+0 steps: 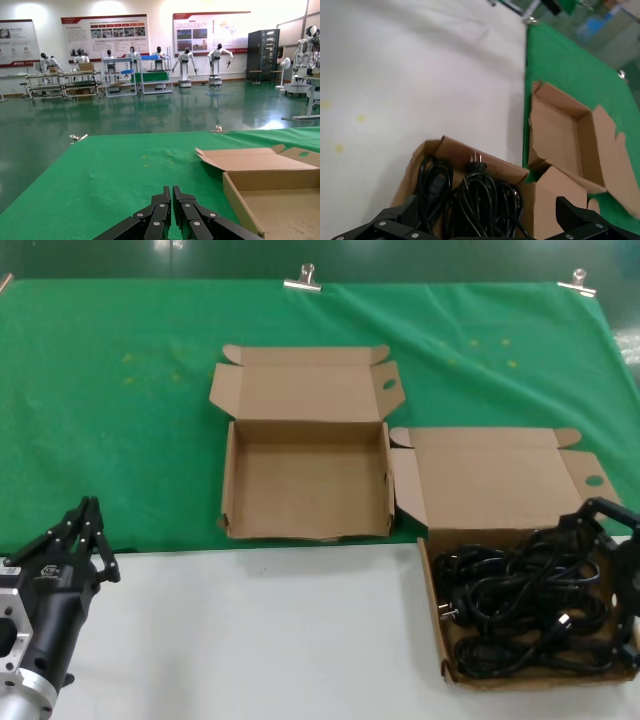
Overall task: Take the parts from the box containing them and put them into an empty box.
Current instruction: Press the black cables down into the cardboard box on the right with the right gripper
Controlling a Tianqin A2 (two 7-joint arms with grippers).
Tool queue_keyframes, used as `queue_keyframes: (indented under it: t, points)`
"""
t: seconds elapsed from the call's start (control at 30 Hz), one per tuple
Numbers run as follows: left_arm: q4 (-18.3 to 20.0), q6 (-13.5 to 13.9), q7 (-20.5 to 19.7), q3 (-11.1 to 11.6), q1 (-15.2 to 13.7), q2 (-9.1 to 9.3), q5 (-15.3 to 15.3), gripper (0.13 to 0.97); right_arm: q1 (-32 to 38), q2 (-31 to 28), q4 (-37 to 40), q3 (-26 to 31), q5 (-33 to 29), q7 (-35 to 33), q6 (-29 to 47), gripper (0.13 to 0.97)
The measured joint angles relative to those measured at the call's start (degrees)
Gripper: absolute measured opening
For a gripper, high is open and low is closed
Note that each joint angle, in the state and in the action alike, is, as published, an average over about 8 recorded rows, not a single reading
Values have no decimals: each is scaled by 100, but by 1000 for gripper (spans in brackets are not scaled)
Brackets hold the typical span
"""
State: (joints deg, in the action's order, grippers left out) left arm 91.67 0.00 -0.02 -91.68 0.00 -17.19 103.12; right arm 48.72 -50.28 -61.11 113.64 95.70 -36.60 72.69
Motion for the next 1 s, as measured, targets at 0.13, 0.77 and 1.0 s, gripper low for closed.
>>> queue_keyframes:
  t: [0.13,0.77,1.0]
  points:
    - [0,0,-1,0,0,0,0,168,218,227,308,119,-239,-516,22,966]
    - [0,0,0,0,0,0,-1,168,963,1163,2118,254,-749,-2266,-404,928]
    - [0,0,0,0,0,0,-1,168,1111,1365,2668,205,-775,-2789,-542,858]
